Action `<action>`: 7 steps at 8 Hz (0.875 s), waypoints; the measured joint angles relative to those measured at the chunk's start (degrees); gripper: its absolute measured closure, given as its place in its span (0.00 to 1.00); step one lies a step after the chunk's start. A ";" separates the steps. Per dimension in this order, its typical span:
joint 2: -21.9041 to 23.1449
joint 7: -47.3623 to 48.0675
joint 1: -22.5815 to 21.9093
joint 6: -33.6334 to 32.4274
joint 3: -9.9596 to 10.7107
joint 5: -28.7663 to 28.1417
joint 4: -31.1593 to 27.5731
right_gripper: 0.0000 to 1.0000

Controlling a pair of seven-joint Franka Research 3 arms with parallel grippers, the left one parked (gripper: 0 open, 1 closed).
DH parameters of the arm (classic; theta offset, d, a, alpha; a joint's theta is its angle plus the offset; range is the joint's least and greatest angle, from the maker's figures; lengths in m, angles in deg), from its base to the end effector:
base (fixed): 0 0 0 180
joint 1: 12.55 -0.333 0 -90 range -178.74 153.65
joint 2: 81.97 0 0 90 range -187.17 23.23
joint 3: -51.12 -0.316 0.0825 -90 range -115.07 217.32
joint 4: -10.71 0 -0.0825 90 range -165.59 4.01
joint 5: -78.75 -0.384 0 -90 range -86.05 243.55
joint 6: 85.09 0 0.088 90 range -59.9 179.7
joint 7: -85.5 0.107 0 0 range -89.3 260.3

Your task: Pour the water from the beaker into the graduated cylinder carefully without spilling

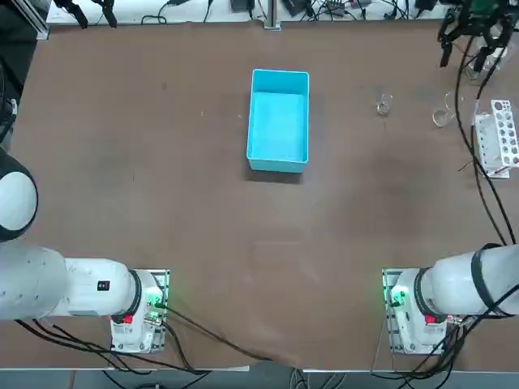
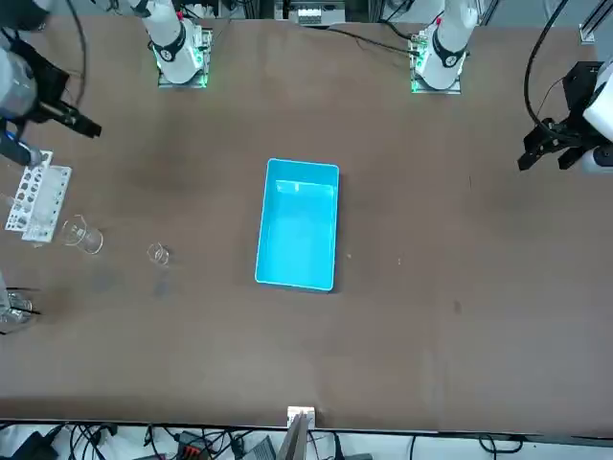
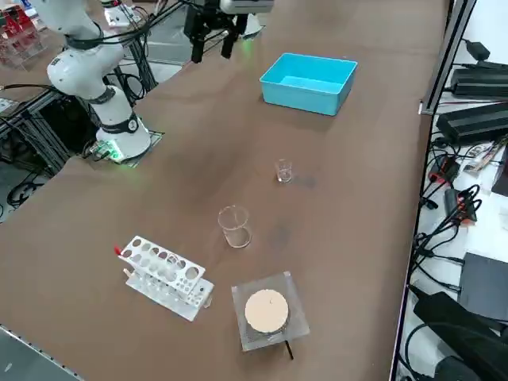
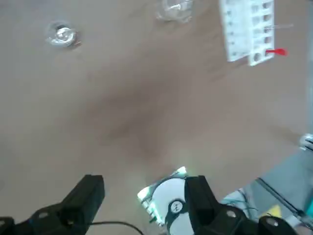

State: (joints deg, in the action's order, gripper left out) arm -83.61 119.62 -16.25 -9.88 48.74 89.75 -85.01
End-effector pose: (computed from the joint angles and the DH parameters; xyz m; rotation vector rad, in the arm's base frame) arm 0.5240 0.0314 0.5491 2.7112 -0.6950 -0.4208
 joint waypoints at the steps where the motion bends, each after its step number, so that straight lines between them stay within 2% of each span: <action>1: -2.17 7.92 -4.20 0.44 -0.19 4.68 -0.62 0.00; 3: -7.91 25.47 -10.64 4.14 -0.55 10.77 -1.49 0.00; 7: -21.33 54.14 -16.72 12.30 -0.56 22.85 -1.96 0.00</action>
State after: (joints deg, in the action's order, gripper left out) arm -104.95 173.76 -32.97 2.42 48.18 112.60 -86.97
